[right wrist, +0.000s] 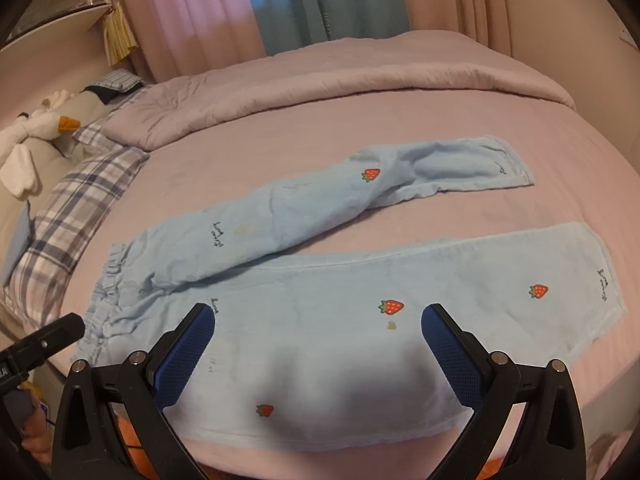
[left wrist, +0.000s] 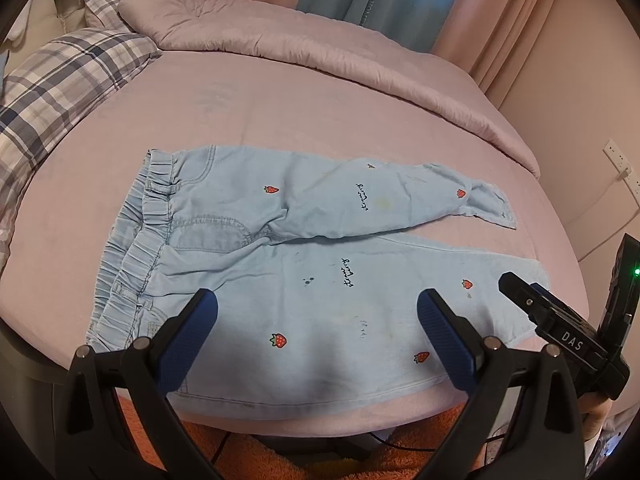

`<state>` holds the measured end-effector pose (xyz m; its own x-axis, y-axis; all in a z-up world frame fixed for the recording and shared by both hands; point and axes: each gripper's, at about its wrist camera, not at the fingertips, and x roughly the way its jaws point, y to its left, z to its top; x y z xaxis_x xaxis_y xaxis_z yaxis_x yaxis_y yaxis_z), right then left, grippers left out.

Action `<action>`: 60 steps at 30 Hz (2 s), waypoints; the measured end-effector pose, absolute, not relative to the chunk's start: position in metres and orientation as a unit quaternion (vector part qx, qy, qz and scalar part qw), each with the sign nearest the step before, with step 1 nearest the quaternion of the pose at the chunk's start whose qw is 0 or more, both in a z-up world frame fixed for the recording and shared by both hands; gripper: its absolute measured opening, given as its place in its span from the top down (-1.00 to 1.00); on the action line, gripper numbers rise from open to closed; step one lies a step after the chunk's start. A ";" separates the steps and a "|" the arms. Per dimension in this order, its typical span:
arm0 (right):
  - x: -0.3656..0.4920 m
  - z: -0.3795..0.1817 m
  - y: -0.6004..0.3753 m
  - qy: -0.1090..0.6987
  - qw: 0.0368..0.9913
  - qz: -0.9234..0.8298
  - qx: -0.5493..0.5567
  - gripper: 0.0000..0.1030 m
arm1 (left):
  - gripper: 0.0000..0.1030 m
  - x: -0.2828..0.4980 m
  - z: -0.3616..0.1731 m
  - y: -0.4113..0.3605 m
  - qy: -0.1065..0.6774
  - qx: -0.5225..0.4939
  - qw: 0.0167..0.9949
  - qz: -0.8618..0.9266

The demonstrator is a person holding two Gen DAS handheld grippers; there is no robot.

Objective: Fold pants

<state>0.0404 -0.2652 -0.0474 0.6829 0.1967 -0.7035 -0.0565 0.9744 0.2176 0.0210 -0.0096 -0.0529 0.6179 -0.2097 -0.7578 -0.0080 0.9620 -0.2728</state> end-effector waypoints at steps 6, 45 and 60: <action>0.039 -0.047 -0.272 0.389 0.914 0.058 0.095 -1.00 | -0.93 0.023 -0.057 -0.008 0.436 -0.123 0.890 -0.052; 0.011 -0.082 -0.522 0.367 0.836 -0.234 0.333 0.89 | 0.75 -0.009 -0.101 0.164 0.394 -0.326 0.855 0.094; 0.014 -0.091 -0.498 0.394 0.834 -0.295 0.249 0.91 | 0.68 0.010 -0.149 0.170 0.502 -0.237 0.821 0.134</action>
